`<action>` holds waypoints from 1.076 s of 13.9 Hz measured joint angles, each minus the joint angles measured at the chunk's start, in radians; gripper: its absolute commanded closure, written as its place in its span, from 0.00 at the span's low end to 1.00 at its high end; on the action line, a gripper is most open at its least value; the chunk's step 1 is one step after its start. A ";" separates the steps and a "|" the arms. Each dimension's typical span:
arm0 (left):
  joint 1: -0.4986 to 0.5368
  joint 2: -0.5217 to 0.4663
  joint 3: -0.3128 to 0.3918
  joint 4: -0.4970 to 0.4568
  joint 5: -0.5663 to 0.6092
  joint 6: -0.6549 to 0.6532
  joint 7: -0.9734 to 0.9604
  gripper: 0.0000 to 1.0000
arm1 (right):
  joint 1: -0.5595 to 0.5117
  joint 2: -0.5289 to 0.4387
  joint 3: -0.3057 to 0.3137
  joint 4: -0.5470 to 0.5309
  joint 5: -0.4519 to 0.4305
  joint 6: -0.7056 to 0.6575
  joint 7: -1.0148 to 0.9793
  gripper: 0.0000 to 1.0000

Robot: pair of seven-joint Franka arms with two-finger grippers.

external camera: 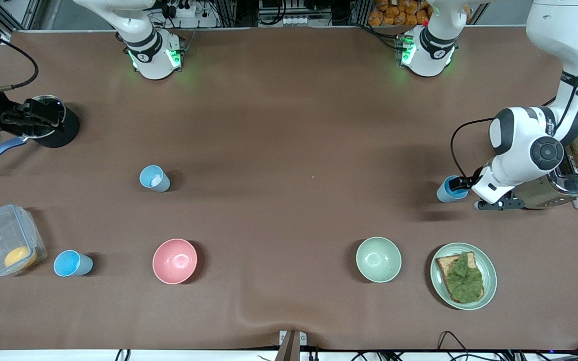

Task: Stack blue cups with both arms
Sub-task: 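Close the left gripper around the blue cup's rim, then reach the right gripper to the blue cup beside the saucepan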

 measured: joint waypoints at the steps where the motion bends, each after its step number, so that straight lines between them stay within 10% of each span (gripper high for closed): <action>1: 0.000 0.000 0.000 0.000 0.000 0.000 0.000 0.00 | 0.000 0.000 0.000 -0.001 0.000 0.000 0.000 0.00; 15: 0.000 0.011 -0.001 0.001 0.000 0.001 0.000 0.00 | 0.027 0.126 0.022 -0.334 -0.002 0.471 -0.006 0.00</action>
